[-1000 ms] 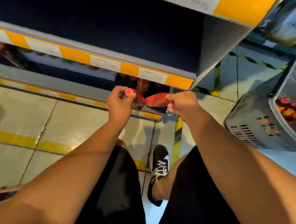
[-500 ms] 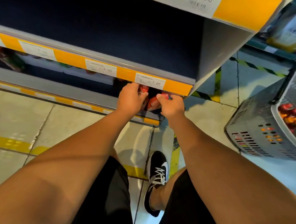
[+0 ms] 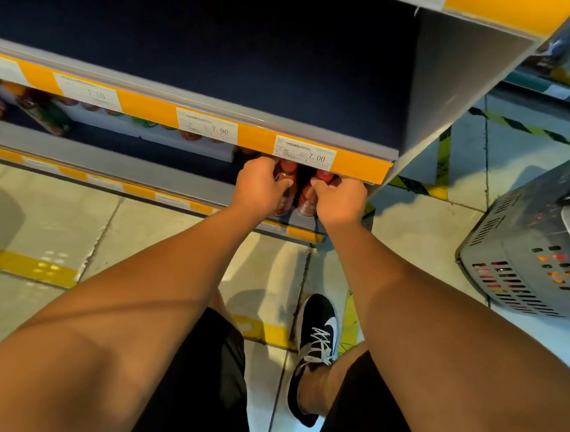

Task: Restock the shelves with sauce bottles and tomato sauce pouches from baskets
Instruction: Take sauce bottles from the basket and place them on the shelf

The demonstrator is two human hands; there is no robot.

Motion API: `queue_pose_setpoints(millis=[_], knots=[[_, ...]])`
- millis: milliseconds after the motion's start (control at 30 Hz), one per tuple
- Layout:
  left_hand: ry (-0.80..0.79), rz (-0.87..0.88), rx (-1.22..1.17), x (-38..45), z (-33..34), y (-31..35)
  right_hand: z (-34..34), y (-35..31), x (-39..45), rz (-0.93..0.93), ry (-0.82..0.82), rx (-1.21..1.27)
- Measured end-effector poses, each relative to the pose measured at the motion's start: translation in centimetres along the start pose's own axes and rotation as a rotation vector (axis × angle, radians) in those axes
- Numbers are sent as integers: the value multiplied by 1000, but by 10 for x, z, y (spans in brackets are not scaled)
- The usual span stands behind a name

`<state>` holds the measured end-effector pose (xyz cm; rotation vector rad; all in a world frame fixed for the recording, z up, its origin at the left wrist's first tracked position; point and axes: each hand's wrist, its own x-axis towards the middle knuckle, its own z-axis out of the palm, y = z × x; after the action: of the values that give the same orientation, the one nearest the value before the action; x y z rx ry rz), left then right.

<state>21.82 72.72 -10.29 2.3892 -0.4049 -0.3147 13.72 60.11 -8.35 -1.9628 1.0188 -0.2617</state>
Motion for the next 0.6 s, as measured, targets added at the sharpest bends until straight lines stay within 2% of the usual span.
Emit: queue_pose_setpoints(millis=[167, 300, 467, 600], knots=[[-11, 0, 6, 4, -1, 4, 3, -1, -1, 11, 35, 24], [-17, 5, 47, 8, -1, 4, -1, 2, 9, 58, 47, -139], [-42, 59, 110, 8, -4, 6, -3, 5, 15, 76, -80, -229], [-44, 56, 132, 9, -7, 6, -5, 6, 13, 60, -106, -235]])
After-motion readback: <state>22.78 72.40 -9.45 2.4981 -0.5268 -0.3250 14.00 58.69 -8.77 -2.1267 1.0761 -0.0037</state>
